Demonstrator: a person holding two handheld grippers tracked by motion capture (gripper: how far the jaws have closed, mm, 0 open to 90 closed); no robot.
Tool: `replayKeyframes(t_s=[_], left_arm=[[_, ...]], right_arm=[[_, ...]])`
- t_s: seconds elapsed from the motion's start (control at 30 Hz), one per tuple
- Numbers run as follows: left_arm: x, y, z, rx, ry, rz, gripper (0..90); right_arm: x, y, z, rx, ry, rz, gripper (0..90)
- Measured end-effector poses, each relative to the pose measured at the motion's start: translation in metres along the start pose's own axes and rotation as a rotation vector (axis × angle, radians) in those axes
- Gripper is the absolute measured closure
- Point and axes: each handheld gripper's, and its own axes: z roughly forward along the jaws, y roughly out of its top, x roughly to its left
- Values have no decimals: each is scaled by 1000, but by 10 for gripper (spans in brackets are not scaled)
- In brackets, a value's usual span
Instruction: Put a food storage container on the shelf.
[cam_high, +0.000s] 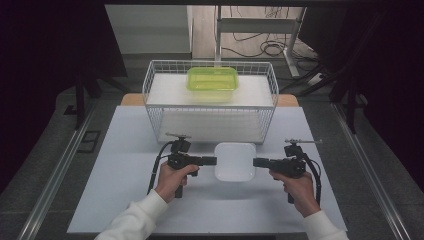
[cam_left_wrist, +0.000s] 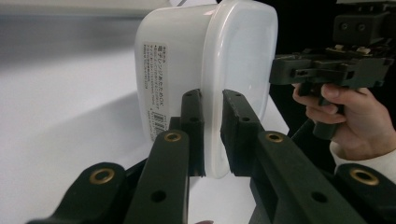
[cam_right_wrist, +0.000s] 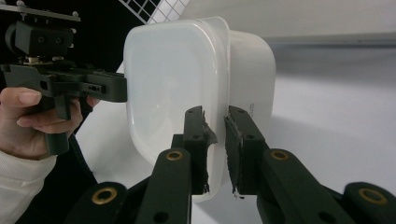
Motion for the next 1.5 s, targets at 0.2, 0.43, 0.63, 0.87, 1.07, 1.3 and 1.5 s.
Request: replayKeyframes(t_s=[0.2,0.43,0.63,0.87,1.07,1.3,1.5], left_arm=[[-4,4,-7,-11,9,19,799],[-10,9,-18,-38,19,37,798],[-13,13,-28,-58,24,49,798],[-15,18,-37,-69,24,59,798],[-18,22,-43,-79,27,69,798],[-21,28,-52,-92,21,84,800],[-30,36,-62,-112,28,105,800]], right_arm=[[6,4,0,-14,3,-19,782],[19,12,-2,-35,-4,-48,781],[28,20,-1,-43,2,-71,780],[36,27,0,-52,7,-90,780],[40,31,1,-62,13,-99,780],[47,39,0,-70,13,-120,778],[55,47,-2,-88,24,-133,778]])
